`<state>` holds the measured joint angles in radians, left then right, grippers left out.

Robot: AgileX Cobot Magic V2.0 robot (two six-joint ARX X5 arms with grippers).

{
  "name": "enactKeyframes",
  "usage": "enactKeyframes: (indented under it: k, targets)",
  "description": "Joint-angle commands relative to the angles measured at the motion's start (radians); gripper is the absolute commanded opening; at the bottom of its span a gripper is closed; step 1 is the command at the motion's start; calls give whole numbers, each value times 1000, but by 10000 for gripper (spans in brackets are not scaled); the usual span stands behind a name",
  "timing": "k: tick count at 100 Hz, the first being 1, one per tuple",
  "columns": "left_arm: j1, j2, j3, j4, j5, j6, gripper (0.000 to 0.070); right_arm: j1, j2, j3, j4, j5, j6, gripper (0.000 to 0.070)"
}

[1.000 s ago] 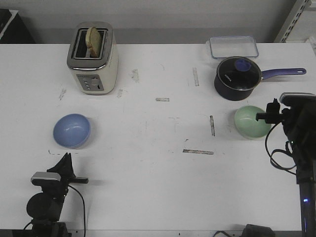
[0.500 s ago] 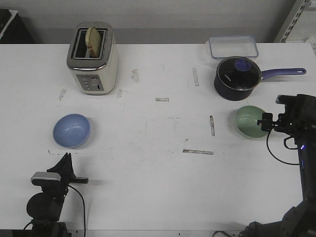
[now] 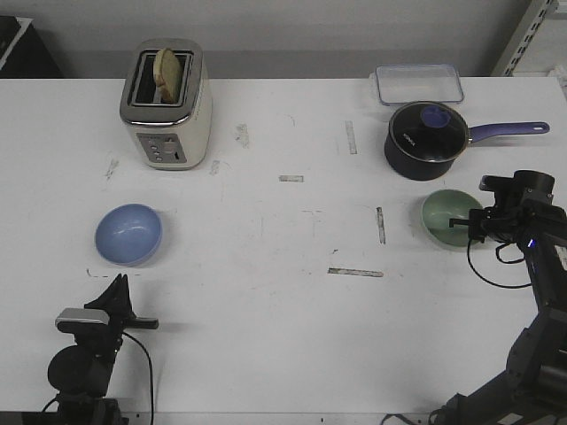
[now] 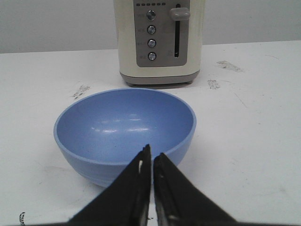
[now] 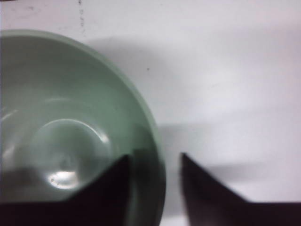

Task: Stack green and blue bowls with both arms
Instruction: 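Move the right gripper forward to the pale green bowl's rim, then grasp the green bowl rim with the right gripper and lift, then carry the green bowl toward the table center and lower it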

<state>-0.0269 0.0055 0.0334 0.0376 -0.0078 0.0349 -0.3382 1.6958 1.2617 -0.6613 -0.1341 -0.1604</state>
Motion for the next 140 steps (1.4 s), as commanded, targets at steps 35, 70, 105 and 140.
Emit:
enactKeyframes:
  k: [35,70,105,140]
  targets:
    - [0,-1,-21,9,0,-1,1,18,-79,35,5,-3,17,0]
    - [0,-1,-21,9,0,-1,1,309,-311,115,-128,-139,124,0]
    - [0,-1,-21,9,0,-1,1,840,-263,113,-139,-148,187,0]
    - [0,-1,-21,10,0,-1,1,990,0,113,-101,-116,181,0]
